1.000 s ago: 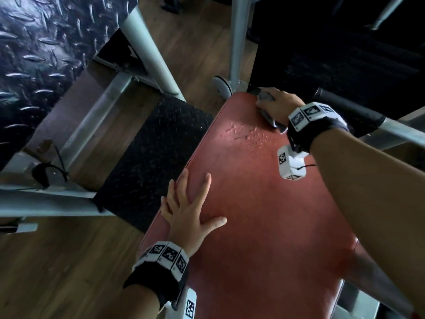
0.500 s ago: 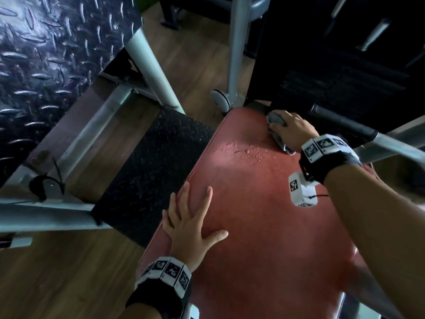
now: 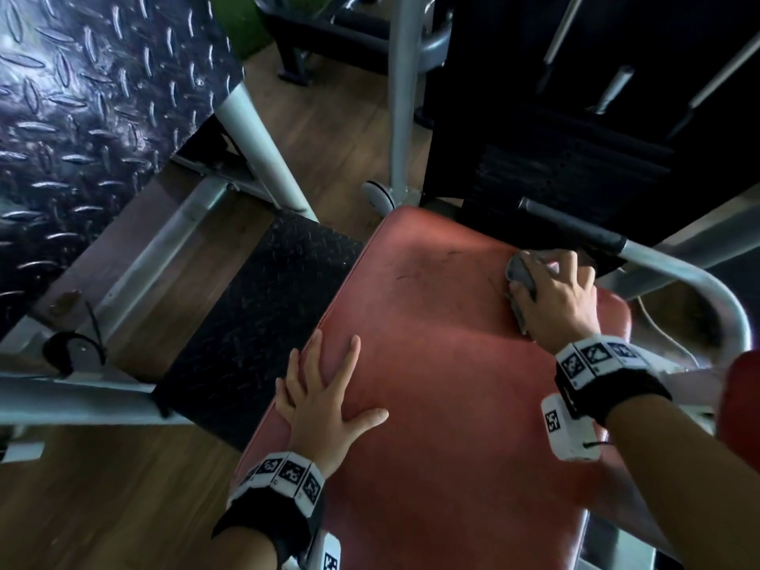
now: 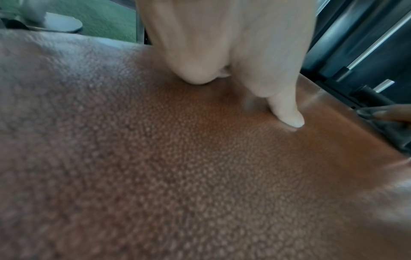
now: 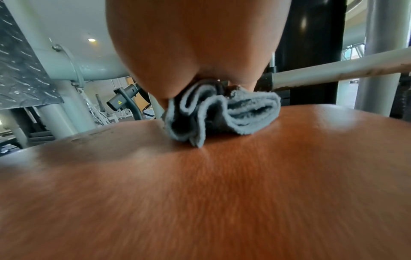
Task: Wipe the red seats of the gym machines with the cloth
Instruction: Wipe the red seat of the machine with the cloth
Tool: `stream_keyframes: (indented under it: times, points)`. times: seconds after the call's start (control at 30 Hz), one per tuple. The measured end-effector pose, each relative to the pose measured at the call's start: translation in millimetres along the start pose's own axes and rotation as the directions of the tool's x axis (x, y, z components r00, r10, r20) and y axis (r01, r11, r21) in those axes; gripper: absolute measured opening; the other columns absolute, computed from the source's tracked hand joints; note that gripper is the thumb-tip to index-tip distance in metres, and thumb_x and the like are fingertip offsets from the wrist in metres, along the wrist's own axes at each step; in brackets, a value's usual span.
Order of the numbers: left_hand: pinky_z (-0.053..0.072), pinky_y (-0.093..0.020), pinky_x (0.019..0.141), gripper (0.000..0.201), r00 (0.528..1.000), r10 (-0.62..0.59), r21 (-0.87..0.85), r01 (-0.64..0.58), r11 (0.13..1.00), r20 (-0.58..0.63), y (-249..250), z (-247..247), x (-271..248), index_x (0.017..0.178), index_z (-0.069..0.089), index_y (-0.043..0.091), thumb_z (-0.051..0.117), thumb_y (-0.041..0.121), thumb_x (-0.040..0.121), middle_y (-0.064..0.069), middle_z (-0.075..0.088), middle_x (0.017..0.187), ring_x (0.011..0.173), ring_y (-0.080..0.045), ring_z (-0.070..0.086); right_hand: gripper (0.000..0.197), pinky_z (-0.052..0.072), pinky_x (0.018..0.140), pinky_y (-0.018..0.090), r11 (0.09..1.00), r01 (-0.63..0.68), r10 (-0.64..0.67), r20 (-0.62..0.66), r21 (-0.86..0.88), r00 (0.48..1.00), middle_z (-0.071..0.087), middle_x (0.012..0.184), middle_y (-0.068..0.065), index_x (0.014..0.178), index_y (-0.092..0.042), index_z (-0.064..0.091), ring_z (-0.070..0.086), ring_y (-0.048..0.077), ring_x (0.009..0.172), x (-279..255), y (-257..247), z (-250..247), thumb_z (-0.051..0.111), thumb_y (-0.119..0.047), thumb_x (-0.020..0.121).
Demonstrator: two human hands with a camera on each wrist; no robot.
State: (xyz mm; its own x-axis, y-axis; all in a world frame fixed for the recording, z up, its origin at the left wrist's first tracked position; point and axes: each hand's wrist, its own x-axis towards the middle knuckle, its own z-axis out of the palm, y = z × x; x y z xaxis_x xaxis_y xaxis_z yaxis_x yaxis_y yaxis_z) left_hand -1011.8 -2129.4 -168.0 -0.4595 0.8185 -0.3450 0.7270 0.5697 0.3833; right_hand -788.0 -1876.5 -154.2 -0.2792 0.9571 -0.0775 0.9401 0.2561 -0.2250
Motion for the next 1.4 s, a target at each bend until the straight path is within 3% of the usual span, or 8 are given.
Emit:
stream_keyframes:
  times: [0.23, 0.37, 0.63, 0.87, 1.1, 1.23, 1.4]
  points:
    - [-0.001, -0.058, 0.115, 0.102, 1.000, 0.001, -0.010, -0.001, 1.000, -0.022, 0.1, 2.0, -0.1, 0.139, -0.010, 0.068, 0.061, 0.079, 0.066, 0.018, -0.028, 0.156, 0.147, -0.023, -0.020, 0.051, 0.042, 0.090, 0.051, 1.000, 0.023, -0.023, -0.038, -0.006, 0.999, 0.034, 0.142, 0.016, 0.140, -0.026, 0.048, 0.037, 0.041, 0.114, -67.6, -5.3, 7.8, 0.055, -0.041, 0.091]
    - [-0.002, -0.058, 0.116, 0.102, 1.000, 0.004, -0.007, -0.004, 1.000, -0.021, -0.1, 1.5, 0.5, 0.140, -0.007, 0.066, 0.062, 0.078, 0.066, 0.018, -0.029, 0.156, 0.147, -0.023, -0.020, 0.053, 0.042, 0.092, 0.050, 0.997, 0.037, -0.038, -0.001, -0.063, 0.999, 0.031, 0.145, 0.015, 0.143, -0.028, 0.043, 0.037, 0.038, 0.116, -91.9, -16.5, 17.9, 0.049, -0.045, 0.093]
    - [-0.005, -0.055, 0.116, 0.103, 0.999, 0.008, -0.057, -0.011, 0.998, -0.042, 1.6, 2.5, 0.0, 0.142, -0.002, 0.066, 0.067, 0.073, 0.066, 0.018, -0.023, 0.158, 0.147, -0.021, -0.019, 0.051, 0.036, 0.096, 0.050, 0.999, -0.020, 0.021, 0.034, -0.029, 0.999, 0.031, 0.139, 0.011, 0.144, -0.034, 0.038, 0.033, 0.038, 0.118, -39.6, -35.0, 9.8, 0.045, -0.047, 0.095]
    - [-0.005, -0.055, 0.117, 0.102, 0.997, 0.018, -0.067, -0.024, 0.997, -0.078, -1.9, 5.1, -0.1, 0.142, 0.001, 0.066, 0.067, 0.074, 0.065, 0.018, -0.022, 0.158, 0.147, -0.022, -0.019, 0.059, 0.041, 0.097, 0.054, 0.993, 0.076, -0.071, 0.060, -0.088, 0.996, 0.019, 0.149, 0.014, 0.148, -0.029, 0.032, 0.033, 0.041, 0.121, -91.8, -29.0, 16.3, 0.047, -0.047, 0.094]
    - [-0.007, -0.054, 0.116, 0.101, 0.998, 0.026, -0.080, -0.031, 0.996, -0.066, -1.2, 4.5, 0.3, 0.142, -0.001, 0.065, 0.065, 0.075, 0.066, 0.017, -0.024, 0.158, 0.147, -0.022, -0.022, 0.057, 0.036, 0.098, 0.056, 0.997, -0.047, 0.049, 0.030, -0.068, 0.998, 0.027, 0.141, 0.016, 0.145, -0.028, 0.036, 0.032, 0.043, 0.119, -36.3, -45.0, 17.2, 0.050, -0.046, 0.093]
    - [-0.006, -0.056, 0.116, 0.102, 0.997, 0.027, -0.076, -0.032, 0.997, -0.070, -1.6, 4.8, -0.4, 0.143, -0.001, 0.064, 0.065, 0.075, 0.066, 0.017, -0.023, 0.158, 0.147, -0.024, -0.020, 0.056, 0.033, 0.100, 0.056, 0.995, -0.074, 0.081, 0.112, -0.065, 0.990, 0.025, 0.140, 0.012, 0.144, -0.033, 0.035, 0.029, 0.042, 0.123, -20.6, -52.2, 8.1, 0.048, -0.049, 0.093]
    - [-0.006, -0.055, 0.116, 0.101, 0.998, 0.027, -0.096, -0.033, 0.995, -0.064, -1.0, 2.4, -1.5, 0.144, 0.003, 0.062, 0.067, 0.073, 0.066, 0.018, -0.023, 0.158, 0.147, -0.024, -0.019, 0.060, 0.042, 0.094, 0.054, 0.994, 0.072, -0.067, 0.063, -0.078, 0.996, 0.028, 0.141, 0.015, 0.145, -0.028, 0.037, 0.034, 0.041, 0.119, -67.7, -56.5, 11.5, 0.053, -0.040, 0.089]
